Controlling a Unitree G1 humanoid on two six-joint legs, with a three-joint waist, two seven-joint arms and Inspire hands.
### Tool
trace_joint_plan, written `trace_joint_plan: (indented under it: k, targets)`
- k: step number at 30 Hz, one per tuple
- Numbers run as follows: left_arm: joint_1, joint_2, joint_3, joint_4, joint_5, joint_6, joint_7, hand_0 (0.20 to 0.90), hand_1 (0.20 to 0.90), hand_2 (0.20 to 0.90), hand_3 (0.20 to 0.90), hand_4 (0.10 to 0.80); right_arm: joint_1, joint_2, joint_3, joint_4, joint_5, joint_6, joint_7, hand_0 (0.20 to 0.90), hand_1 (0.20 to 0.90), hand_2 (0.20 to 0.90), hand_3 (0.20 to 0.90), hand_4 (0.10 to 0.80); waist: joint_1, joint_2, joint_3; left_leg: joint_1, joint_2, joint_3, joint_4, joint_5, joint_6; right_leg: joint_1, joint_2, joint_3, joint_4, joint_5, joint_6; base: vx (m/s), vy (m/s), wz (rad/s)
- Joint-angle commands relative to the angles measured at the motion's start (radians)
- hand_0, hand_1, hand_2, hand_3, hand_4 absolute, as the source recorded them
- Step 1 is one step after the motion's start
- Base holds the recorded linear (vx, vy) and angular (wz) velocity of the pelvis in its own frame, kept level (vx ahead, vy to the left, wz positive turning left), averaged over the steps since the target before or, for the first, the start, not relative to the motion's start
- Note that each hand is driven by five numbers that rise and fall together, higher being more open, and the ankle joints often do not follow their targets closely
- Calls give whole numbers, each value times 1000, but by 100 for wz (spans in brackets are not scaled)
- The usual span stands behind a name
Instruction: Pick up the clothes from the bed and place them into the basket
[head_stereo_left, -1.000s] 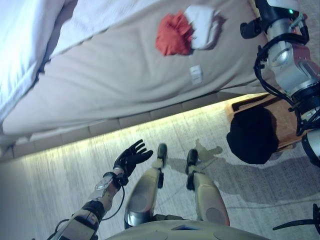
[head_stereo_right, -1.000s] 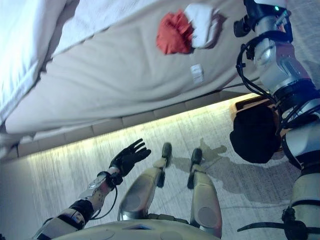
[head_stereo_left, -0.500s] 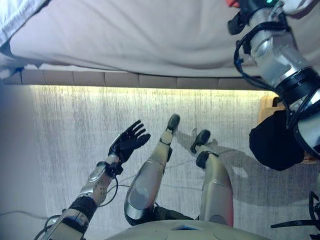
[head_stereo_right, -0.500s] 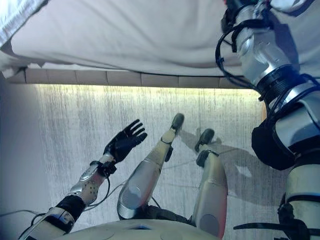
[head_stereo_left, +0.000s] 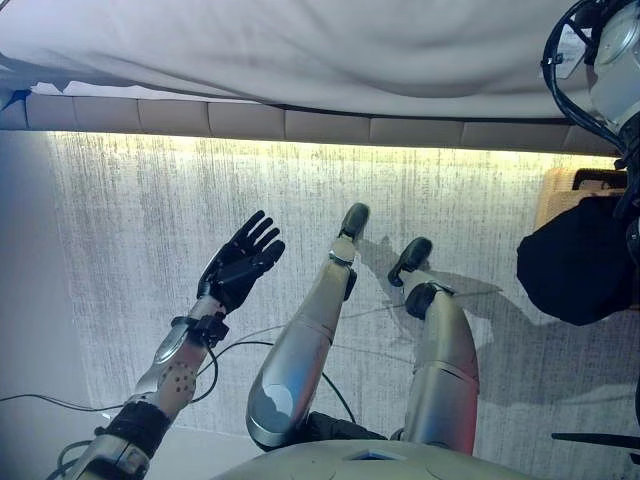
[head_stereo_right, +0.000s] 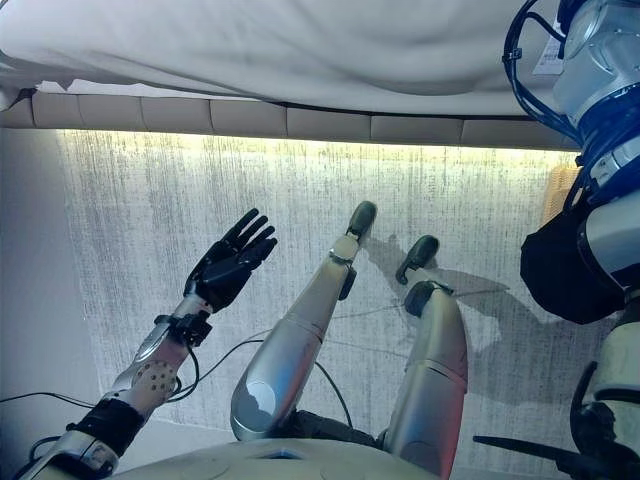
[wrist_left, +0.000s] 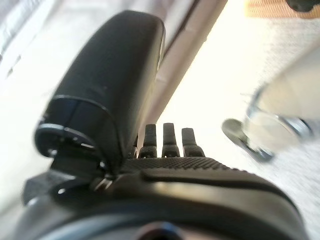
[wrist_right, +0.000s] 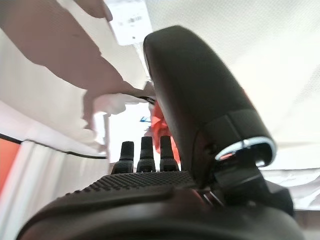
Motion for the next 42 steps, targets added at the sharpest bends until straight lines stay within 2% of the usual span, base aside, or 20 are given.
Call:
trace_joint_plan:
  k: [1, 3, 6, 7, 10, 11, 13, 15, 16, 19, 24, 25, 29, 34, 40, 42]
  targets:
    - [79, 30, 54, -91, -30, -27, -50, 900, 900, 900, 900, 800, -190, -135, 92, -43, 17, -30, -154, 900, 900, 900, 900, 800, 24, 20, -31, -2, -1, 64, 89, -120, 61, 45, 69, -22, 32, -5, -1, 5, -15, -7]
    - [78, 35, 57, -98, -20, -23, -54, 900, 900, 900, 900, 800, -193, -138, 81, -61, 68, -61, -165, 900, 900, 900, 900, 800, 19, 15, -31, 15, 2, 65, 83, -122, 61, 60, 73, -18, 27, -6, -1, 0, -29, -5]
    - [66, 36, 41, -104, -1, -11, -43, 900, 900, 900, 900, 800, -168, -129, 34, -105, 140, -154, -202, 900, 900, 900, 900, 800, 11, 11, -31, 62, 9, 68, 61, -122, 58, 102, 77, -15, 11, -9, 1, 3, -28, -8]
    - [57, 31, 25, -97, 3, -10, -27, 900, 900, 900, 900, 800, -132, -114, -24, -145, 209, -249, -242, 900, 900, 900, 900, 800, 5, 13, -31, 100, 11, 69, 48, -123, 54, 139, 76, -14, 3, -12, 4, 27, -21, -13]
    - [45, 18, 15, -67, 14, 12, 13, 900, 900, 900, 900, 800, -56, -88, -144, -200, 252, -378, -272, 900, 900, 900, 900, 800, -4, 13, -31, 169, 13, 70, 17, -126, 51, 202, 78, -13, -16, -20, 7, 29, -25, -15]
    - [37, 4, 18, -25, 20, 24, 29, 900, 900, 900, 900, 800, -8, -67, -217, -248, 252, -427, -284, 900, 900, 900, 900, 800, -11, 12, -31, 218, 14, 72, -5, -126, 49, 249, 81, -11, -32, -26, 9, 41, -35, -13]
    - [26, -23, 34, 43, 21, 48, 61, 900, 900, 900, 900, 800, 75, -42, -329, -330, 263, -498, -312, 900, 900, 900, 900, 800, -25, 9, -31, 298, 18, 72, -39, -128, 46, 326, 86, -6, -63, -34, 12, 49, -36, -9]
    - [19, -52, 55, 83, 36, 76, 89, 900, 900, 900, 900, 800, 155, -28, -430, -391, 301, -533, -302, 900, 900, 900, 900, 800, -38, 8, -39, 354, 25, 76, -60, -131, 43, 385, 88, -6, -93, -38, 14, 36, -30, -12]
    - [24, -70, 71, 121, 52, 95, 103, 900, 900, 900, 900, 800, 253, -1, -523, -462, 311, -534, -285, 900, 900, 900, 900, 800, -48, 3, -69, 395, 32, 69, -99, -103, 40, 433, 97, -13, -156, -9, 8, 38, -35, -11]
    - [33, -118, 104, 195, 104, 127, 134, 900, 900, 900, 900, 800, 362, 16, -604, -511, 344, -506, -211, 900, 900, 900, 900, 800, -70, -20, -133, 499, 48, 60, -173, -98, 25, 555, 113, -1, -278, 9, 9, 115, -82, -14]
    - [44, -135, 107, 221, 164, 150, 164, 900, 900, 900, 900, 800, 418, -12, -590, -441, 384, -404, -63, 900, 900, 900, 900, 800, -85, -43, -199, 590, 65, 55, -248, -67, 9, 667, 130, 4, -388, 38, 2, 101, -105, -17]
    - [53, -138, 105, 217, 168, 155, 184, 900, 900, 900, 900, 800, 471, -26, -584, -399, 382, -360, -2, 900, 900, 900, 900, 800, -98, -57, -231, 637, 75, 56, -283, -47, 1, 721, 142, 13, -437, 53, 2, 133, -100, -3]
    - [60, -150, 111, 233, 180, 143, 193, 900, 900, 900, 900, 800, 531, -39, -582, -367, 336, -364, 9, 900, 900, 900, 900, 800, -115, -76, -275, 696, 92, 70, -339, -27, -10, 784, 155, 13, -496, 72, 4, 110, -82, -6]
    - [16, -195, 142, 304, 188, 147, 236, 900, 900, 900, 900, 800, 699, 9, -622, -418, 200, -357, 34, 900, 900, 900, 900, 800, -158, -94, -347, 765, 111, 101, -424, -12, -15, 838, 168, 46, -565, 102, 7, 19, -38, -8]
    - [-25, -236, 198, 416, 175, 141, 280, 900, 900, 900, 900, 800, 757, 18, -600, -451, 159, -373, 129, 900, 900, 900, 900, 800, -195, -117, -377, 781, 118, 125, -346, -32, -14, 861, 172, 91, -581, 106, -2, 3, -21, -15]
    - [-24, -241, 232, 452, 171, 140, 291, 900, 900, 900, 900, 800, 769, 29, -595, -466, 149, -386, 146, 900, 900, 900, 900, 800, -208, -140, -364, 726, 127, 150, -152, 20, -17, 882, 173, 118, -580, 109, -18, 43, -50, -32]
